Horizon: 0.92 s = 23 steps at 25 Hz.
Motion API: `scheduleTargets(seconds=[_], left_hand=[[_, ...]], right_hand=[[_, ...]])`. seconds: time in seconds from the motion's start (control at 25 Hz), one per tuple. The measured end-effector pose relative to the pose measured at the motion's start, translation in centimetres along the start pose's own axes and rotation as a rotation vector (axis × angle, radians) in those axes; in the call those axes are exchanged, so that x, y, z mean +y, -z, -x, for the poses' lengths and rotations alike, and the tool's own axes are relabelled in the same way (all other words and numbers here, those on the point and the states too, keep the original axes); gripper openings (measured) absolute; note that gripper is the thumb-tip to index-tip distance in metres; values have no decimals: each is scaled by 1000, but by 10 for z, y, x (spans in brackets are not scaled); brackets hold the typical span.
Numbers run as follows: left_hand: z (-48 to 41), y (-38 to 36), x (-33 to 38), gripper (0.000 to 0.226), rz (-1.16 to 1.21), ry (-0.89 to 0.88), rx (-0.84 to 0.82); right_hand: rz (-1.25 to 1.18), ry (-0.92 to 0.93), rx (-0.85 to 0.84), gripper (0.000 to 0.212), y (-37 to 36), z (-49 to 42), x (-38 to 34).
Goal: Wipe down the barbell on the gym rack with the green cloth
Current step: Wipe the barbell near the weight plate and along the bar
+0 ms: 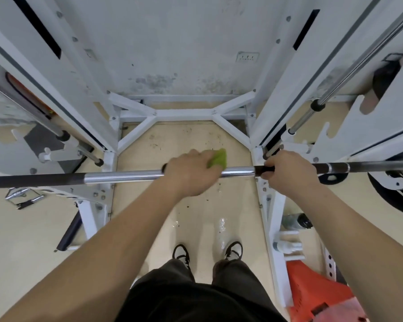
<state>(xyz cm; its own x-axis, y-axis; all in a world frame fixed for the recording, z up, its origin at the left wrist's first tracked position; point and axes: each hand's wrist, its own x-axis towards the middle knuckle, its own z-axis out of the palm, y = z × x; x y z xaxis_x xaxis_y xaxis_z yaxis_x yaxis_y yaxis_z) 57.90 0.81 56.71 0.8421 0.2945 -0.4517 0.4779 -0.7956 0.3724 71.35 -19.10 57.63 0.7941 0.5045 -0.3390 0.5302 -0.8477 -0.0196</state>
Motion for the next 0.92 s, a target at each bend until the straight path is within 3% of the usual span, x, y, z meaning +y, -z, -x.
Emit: scheduleTargets(seconds=[0.16, 0.24, 0.32, 0.4, 0.48, 0.6, 0.68, 0.76, 0.92], left_hand=[[-18, -33, 80, 59, -197, -311, 72], [-23, -29, 71, 58, -59, -254, 84], [-17, -21, 45, 43, 43, -25, 138], [-12, -12, 15, 27, 25, 200, 175], [-6, -9, 0, 25, 30, 286, 209], [1, -25, 1, 29, 15, 206, 366], [6, -37, 8, 44, -65, 172, 465], [1, -43, 25, 55, -78, 185, 444], [-21, -82, 114, 55, -137, 48, 450]], right_hand=[[79, 71, -50, 4, 4, -16, 15], [87, 165, -133, 4, 6, -25, 21], [96, 272, -216, 8, 3, -30, 22], [99, 338, -215, 12, 0, -32, 24], [81, 368, -170, 13, -3, -32, 30], [88, 418, -65, 17, -9, -27, 36], [91, 435, -35, 17, -13, -24, 38], [80, 440, -18, 14, -16, -20, 39], [103, 399, 8, 11, -14, -19, 41]])
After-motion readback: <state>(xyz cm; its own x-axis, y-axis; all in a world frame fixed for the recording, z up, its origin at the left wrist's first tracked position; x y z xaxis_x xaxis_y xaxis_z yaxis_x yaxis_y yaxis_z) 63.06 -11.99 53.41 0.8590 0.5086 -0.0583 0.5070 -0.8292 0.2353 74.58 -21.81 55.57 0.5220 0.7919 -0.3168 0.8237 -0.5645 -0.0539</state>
